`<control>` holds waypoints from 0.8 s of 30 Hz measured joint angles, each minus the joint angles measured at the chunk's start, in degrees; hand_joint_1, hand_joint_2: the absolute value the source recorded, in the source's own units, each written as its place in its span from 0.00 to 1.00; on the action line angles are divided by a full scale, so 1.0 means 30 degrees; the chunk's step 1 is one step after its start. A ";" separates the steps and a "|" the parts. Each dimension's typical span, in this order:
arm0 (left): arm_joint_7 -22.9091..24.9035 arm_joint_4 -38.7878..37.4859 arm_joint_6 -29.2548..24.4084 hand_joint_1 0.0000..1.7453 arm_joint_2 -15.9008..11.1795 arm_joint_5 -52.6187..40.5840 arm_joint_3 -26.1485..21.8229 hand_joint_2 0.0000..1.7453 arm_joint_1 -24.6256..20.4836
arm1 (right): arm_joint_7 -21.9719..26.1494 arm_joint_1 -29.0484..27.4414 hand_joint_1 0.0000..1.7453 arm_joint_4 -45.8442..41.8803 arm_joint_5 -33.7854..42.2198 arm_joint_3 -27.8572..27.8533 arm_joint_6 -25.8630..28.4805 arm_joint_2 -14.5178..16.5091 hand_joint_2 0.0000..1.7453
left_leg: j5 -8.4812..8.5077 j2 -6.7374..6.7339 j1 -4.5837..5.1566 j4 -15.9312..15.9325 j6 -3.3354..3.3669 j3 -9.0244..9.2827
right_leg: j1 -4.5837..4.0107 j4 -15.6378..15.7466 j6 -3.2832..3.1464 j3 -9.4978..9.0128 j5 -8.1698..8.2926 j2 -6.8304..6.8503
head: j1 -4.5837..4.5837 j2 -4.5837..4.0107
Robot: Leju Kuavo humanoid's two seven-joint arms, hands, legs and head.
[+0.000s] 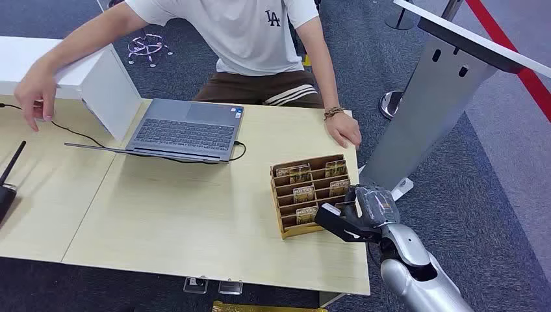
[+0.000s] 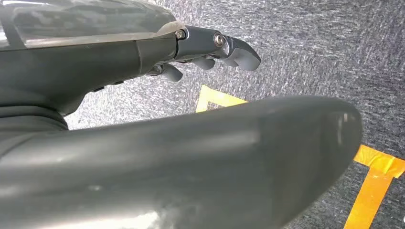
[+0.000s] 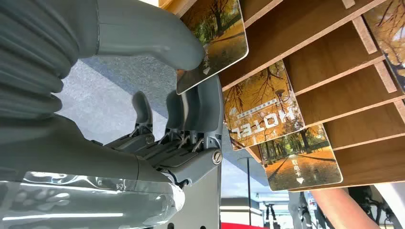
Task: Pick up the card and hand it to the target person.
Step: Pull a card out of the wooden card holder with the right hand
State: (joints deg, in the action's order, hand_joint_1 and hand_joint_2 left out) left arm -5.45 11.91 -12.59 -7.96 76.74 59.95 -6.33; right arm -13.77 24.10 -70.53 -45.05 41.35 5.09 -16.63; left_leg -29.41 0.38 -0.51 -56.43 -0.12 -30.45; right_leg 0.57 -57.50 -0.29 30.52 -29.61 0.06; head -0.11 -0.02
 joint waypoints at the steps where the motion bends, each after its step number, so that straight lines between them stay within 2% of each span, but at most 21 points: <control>1: -0.0001 0.0000 0.0000 0.00 0.0000 0.0000 0.0000 0.00 0.0000 | -0.0003 -0.0001 0.67 0.0002 0.0007 0.0000 0.0002 0.0000 1.00 | 0.0000 0.0000 0.0000 0.0000 0.0000 0.0000 | 0.0000 0.0000 0.0000 0.0000 0.0000 0.0000 | -0.0003 0.0002; 7: -0.0011 0.0000 -0.0006 0.00 -0.0003 0.0000 0.0000 0.00 0.0000 | -0.0015 -0.0004 0.61 0.0015 0.0042 0.0000 0.0024 0.0000 1.00 | 0.0000 0.0000 0.0000 0.0000 0.0000 0.0000 | 0.0000 0.0000 0.0000 0.0000 0.0000 0.0000 | -0.0004 0.0006; 14: -0.0004 0.0000 -0.0036 0.00 -0.0007 0.0015 0.0000 0.00 0.0001 | 0.0007 -0.0057 0.82 0.0015 0.0049 0.0000 0.0002 0.0000 1.00 | 0.0000 0.0000 0.0000 0.0000 0.0000 0.0000 | 0.0000 0.0000 0.0000 0.0000 0.0000 0.0000 | 0.0014 0.0005; 18: 0.0002 0.0000 -0.0031 0.00 -0.0007 0.0015 0.0000 0.00 0.0001 | 0.0018 -0.0100 1.00 0.0011 0.0066 0.0000 -0.0013 0.0000 1.00 | 0.0000 -0.0001 0.0000 -0.0001 0.0000 0.0002 | 0.0000 0.0000 0.0000 0.0000 0.0000 -0.0001 | -0.0002 0.0005; 24: -0.0045 0.0000 0.0350 0.00 -0.0018 0.0015 0.0000 0.00 0.0003 | 0.0014 -0.0159 1.00 -0.0080 0.0073 -0.0015 -0.0077 0.0000 1.00 | 0.0000 -0.0002 0.0000 -0.0001 0.0000 0.0014 | 0.0000 0.0000 0.0000 -0.0007 0.0001 -0.0004 | 0.0000 0.0005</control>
State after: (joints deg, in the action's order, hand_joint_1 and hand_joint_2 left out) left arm -5.59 11.91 -11.54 -8.01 76.78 59.95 -6.32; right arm -13.73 23.63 -70.77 -44.83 41.31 4.86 -16.63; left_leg -29.41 0.37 -0.51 -56.44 -0.12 -30.40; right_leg 0.57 -57.50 -0.29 30.50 -29.61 0.05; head -0.11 -0.01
